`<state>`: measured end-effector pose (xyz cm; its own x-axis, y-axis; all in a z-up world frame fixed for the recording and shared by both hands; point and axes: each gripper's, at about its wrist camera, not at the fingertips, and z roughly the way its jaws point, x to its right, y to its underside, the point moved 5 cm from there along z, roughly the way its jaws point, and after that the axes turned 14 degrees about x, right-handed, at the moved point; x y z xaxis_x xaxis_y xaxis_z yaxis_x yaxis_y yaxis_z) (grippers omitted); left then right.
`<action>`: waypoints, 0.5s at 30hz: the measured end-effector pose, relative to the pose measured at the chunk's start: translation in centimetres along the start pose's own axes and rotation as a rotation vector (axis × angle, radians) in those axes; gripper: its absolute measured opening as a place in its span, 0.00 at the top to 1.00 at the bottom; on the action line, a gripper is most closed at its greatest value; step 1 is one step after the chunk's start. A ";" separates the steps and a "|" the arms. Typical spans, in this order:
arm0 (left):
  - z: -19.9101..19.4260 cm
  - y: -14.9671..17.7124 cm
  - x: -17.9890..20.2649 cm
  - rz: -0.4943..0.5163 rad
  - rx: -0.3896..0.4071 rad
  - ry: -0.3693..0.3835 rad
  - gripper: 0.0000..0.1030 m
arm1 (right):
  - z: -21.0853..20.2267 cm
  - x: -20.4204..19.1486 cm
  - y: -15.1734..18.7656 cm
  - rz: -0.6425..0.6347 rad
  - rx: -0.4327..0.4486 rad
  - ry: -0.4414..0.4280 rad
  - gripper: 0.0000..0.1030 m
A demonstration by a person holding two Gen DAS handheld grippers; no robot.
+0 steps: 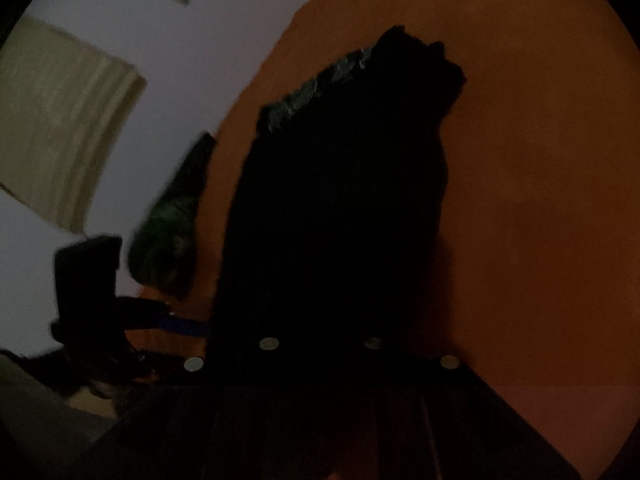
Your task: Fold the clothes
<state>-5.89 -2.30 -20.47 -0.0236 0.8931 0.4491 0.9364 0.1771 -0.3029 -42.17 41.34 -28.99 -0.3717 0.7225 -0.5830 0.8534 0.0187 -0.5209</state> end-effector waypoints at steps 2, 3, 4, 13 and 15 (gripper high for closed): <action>0.6 1.8 -0.1 0.000 -0.019 -0.028 0.48 | 1.3 0.9 0.3 -0.047 -0.034 0.107 0.89; 0.0 2.1 0.3 0.002 -0.012 -0.025 0.48 | 1.1 1.9 0.2 -0.025 -0.027 0.142 0.89; -0.6 2.4 0.7 0.004 -0.004 -0.023 0.48 | 0.9 2.8 0.2 -0.003 -0.020 0.176 0.89; -3.3 0.4 4.9 0.070 0.066 0.071 0.47 | -3.3 -0.4 1.8 0.016 -0.041 -0.014 0.89; -0.7 1.3 6.2 0.092 0.019 0.067 0.47 | -2.7 -2.9 4.1 -0.013 -0.108 -0.076 0.89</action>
<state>-4.58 3.17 -17.45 0.0860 0.8763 0.4740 0.9266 0.1044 -0.3612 -36.62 41.21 -27.72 -0.4058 0.6673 -0.6245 0.8813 0.1047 -0.4608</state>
